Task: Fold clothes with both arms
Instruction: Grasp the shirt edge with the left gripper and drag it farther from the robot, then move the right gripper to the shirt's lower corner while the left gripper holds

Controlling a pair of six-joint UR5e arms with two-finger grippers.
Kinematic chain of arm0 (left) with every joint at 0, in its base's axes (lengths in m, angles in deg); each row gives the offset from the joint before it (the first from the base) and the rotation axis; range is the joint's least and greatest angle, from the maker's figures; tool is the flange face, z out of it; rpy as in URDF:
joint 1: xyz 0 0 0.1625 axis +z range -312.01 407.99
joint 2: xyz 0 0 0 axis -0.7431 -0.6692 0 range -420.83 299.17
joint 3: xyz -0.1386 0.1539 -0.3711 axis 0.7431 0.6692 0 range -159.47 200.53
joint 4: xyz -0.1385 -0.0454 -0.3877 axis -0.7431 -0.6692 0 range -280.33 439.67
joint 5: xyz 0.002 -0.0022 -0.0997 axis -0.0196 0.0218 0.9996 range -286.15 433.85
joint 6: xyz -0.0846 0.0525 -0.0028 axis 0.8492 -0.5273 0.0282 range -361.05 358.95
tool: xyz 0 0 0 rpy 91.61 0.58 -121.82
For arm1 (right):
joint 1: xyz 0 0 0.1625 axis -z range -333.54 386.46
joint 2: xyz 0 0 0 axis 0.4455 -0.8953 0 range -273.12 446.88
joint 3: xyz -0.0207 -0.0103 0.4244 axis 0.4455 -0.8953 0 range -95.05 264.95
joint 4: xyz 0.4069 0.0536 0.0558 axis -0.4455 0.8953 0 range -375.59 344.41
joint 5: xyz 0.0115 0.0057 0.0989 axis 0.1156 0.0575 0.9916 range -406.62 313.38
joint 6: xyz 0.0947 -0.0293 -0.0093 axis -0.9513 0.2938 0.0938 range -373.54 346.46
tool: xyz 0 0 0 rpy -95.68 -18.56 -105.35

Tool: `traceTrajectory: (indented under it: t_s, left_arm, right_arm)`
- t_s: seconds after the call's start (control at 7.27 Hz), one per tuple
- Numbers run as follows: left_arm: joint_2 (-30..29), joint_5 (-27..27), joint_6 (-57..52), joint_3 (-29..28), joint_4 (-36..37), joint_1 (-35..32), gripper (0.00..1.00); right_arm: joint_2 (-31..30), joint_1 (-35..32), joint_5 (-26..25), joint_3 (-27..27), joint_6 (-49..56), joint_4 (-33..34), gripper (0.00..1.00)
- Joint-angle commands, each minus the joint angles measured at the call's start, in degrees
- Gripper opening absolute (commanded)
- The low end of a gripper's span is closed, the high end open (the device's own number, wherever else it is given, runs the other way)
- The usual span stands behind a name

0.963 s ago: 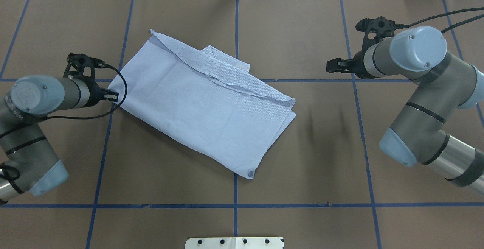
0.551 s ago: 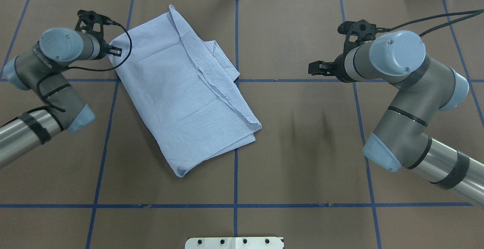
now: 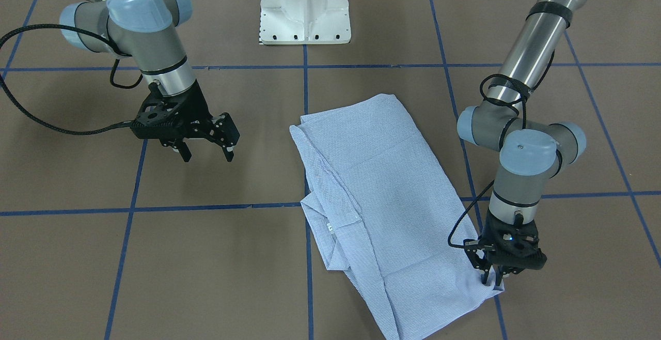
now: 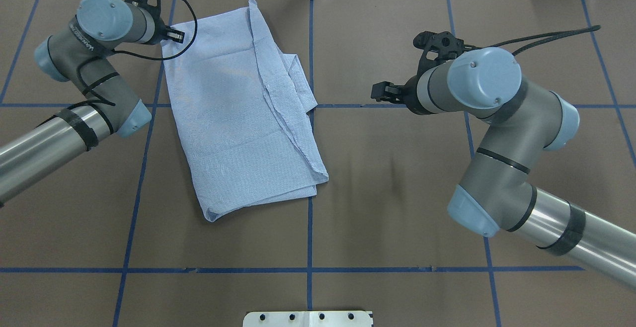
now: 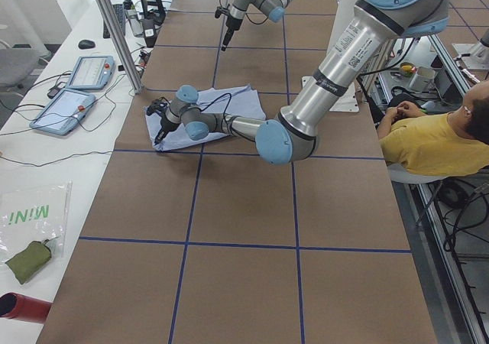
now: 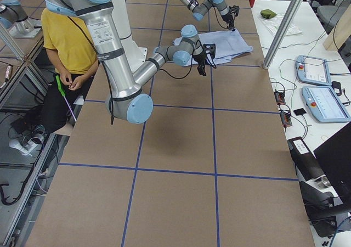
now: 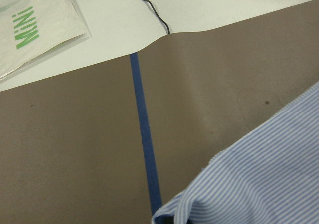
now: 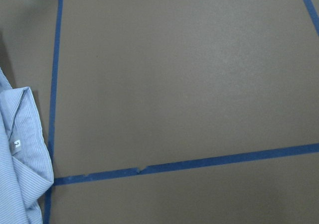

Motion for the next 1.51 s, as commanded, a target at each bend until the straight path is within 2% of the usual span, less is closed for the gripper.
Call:
traceTrajectory:
  t_s: [0.0, 0.28, 0.41, 0.55, 0.83, 1.1, 1.38]
  left_arm:
    - [5.5, 5.8, -1.0, 8.0, -0.4, -0.4, 1.0]
    - [6.5, 5.8, -0.9, 9.2, -0.4, -0.4, 1.0]
    - [6.5, 5.8, -0.5, 9.2, -0.4, -0.3, 1.0]
    - [6.5, 5.8, -0.3, 9.6, -0.4, -0.3, 1.0]
    - [6.9, 5.8, -0.2, 10.0, -0.4, -0.2, 1.0]
    - [6.9, 5.8, -0.2, 10.0, -0.5, -0.2, 1.0]
    - [6.9, 5.8, -0.1, 10.0, -0.5, -0.2, 1.0]
  right_arm:
    - [7.8, 5.2, -4.3, 0.3, -10.6, 11.9, 1.0]
    - [9.0, 12.7, -10.8, -0.6, -25.0, 12.8, 0.99]
    - [12.0, 15.0, -12.6, -3.1, -29.1, 15.1, 0.99]
    - [17.0, 16.3, -13.6, -8.2, -32.5, 18.0, 0.99]
    - [18.9, 19.5, -16.3, -14.7, -36.8, 18.0, 0.98]
    - [21.3, 20.4, -16.8, -19.1, -38.9, 18.2, 0.89]
    - [21.2, 21.6, -16.9, -19.2, -39.9, 18.4, 0.77]
